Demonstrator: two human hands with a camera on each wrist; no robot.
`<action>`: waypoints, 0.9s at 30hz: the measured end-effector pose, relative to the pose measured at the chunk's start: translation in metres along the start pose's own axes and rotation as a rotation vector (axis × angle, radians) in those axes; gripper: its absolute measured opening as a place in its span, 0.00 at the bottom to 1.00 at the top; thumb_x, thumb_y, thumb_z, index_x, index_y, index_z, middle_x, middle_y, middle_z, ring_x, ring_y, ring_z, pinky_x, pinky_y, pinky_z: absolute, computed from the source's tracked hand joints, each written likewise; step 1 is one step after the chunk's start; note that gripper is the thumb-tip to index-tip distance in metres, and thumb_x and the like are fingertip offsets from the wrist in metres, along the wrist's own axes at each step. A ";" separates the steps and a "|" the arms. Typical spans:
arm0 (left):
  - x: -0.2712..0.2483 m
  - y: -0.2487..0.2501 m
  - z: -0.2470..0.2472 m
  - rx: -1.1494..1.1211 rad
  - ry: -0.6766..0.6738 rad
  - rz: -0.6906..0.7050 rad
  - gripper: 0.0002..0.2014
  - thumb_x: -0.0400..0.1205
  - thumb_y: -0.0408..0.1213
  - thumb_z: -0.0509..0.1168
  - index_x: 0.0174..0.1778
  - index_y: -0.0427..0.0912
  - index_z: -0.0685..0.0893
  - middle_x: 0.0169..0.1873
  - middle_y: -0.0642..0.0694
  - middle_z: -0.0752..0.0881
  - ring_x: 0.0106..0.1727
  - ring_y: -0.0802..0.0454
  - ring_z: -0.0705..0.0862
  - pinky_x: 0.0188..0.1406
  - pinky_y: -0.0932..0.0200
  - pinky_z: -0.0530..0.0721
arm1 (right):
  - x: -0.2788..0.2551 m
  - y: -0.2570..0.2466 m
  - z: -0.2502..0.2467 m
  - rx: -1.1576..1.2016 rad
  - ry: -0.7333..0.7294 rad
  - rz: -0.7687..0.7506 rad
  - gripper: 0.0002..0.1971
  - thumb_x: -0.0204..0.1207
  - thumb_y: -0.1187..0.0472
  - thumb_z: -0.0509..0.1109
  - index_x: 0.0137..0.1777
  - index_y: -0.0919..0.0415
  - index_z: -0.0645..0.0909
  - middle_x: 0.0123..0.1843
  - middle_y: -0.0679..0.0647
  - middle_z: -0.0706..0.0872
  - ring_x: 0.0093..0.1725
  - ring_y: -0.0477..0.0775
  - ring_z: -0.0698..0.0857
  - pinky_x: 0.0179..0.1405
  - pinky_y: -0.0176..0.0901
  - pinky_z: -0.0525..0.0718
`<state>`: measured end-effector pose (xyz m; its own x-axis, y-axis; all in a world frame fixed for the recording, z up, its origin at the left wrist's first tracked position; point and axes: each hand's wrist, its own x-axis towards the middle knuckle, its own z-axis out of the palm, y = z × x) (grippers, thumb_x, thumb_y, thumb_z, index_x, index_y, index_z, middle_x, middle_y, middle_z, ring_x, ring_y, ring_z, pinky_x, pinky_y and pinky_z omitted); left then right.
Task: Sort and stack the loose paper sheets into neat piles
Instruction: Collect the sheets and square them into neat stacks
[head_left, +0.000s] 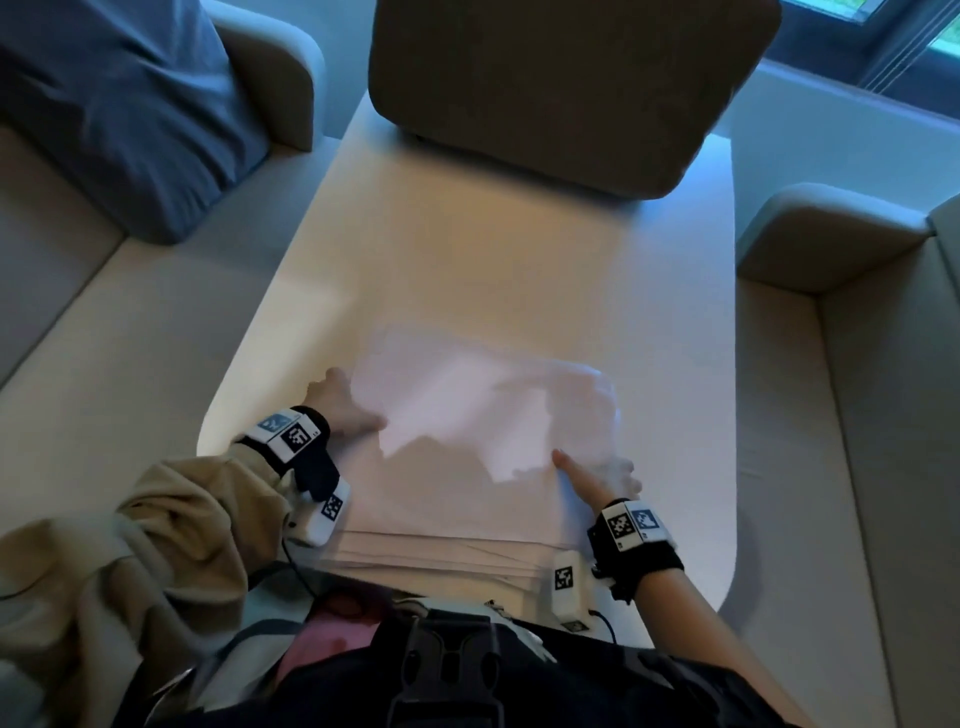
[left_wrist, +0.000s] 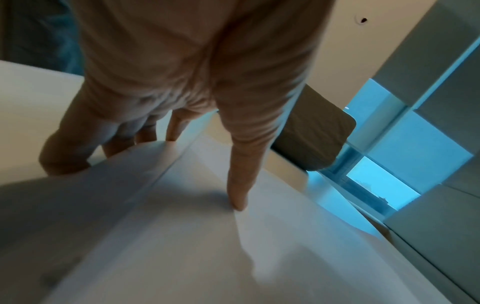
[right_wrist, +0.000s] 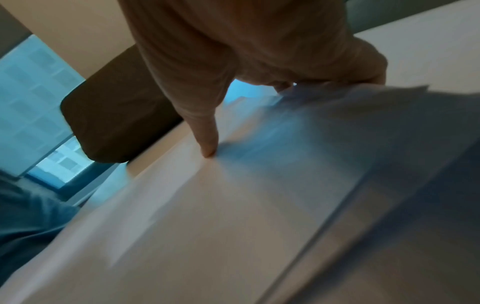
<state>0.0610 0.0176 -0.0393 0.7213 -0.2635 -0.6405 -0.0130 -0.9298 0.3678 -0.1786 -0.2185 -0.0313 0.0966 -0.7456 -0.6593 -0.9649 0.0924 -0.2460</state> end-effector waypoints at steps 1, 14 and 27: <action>0.007 -0.004 -0.011 0.009 0.017 0.001 0.47 0.66 0.49 0.78 0.74 0.35 0.61 0.68 0.34 0.72 0.67 0.34 0.73 0.59 0.47 0.78 | -0.003 -0.012 0.007 0.000 0.002 -0.012 0.49 0.64 0.35 0.75 0.72 0.70 0.61 0.71 0.68 0.68 0.71 0.69 0.70 0.67 0.57 0.75; 0.067 -0.044 -0.100 -0.030 0.210 -0.046 0.48 0.63 0.45 0.82 0.75 0.37 0.65 0.69 0.34 0.75 0.74 0.36 0.69 0.69 0.46 0.73 | -0.024 -0.135 0.069 -0.028 0.142 -0.286 0.41 0.65 0.48 0.79 0.71 0.67 0.64 0.72 0.65 0.65 0.72 0.66 0.64 0.66 0.63 0.74; 0.079 -0.044 -0.088 0.005 0.292 -0.024 0.51 0.56 0.49 0.82 0.71 0.32 0.65 0.67 0.32 0.71 0.70 0.35 0.66 0.69 0.50 0.67 | -0.026 -0.135 0.063 -0.199 0.196 -0.401 0.40 0.63 0.49 0.78 0.73 0.60 0.67 0.76 0.56 0.66 0.74 0.61 0.65 0.67 0.61 0.70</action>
<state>0.1790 0.0602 -0.0470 0.8901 -0.1574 -0.4278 0.0033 -0.9363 0.3513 -0.0352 -0.1698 -0.0255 0.4406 -0.8088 -0.3895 -0.8909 -0.3408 -0.3002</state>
